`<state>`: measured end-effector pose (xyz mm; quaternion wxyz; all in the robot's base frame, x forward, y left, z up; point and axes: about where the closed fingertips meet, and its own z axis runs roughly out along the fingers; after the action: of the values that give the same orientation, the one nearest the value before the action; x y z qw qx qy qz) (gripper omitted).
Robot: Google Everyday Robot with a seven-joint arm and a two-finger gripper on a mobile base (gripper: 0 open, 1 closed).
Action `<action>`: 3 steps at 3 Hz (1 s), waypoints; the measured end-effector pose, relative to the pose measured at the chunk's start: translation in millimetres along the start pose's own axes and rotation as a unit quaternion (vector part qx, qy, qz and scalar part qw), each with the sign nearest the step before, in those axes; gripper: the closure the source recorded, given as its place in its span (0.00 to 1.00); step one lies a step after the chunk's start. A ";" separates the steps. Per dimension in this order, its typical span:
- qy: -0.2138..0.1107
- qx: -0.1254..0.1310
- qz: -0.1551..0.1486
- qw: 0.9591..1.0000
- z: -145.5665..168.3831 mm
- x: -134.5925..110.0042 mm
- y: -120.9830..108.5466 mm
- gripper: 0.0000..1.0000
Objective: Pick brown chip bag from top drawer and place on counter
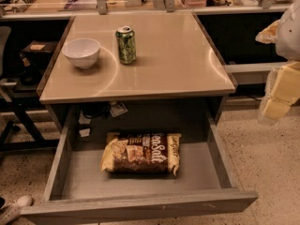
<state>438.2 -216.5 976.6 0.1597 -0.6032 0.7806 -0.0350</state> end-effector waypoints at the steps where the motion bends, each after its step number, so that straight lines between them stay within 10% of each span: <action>1: 0.002 0.009 0.001 1.000 -2.4 -2.7 -1.3 0.00; 3: -0.017 -0.042 0.001 0.999 48.7 -31.5 39.6 0.00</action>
Offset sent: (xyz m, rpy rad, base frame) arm -0.0126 0.0443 -0.0562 0.0378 0.0792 0.0153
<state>422.5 -169.1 927.3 0.1476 -0.6091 0.7792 0.0077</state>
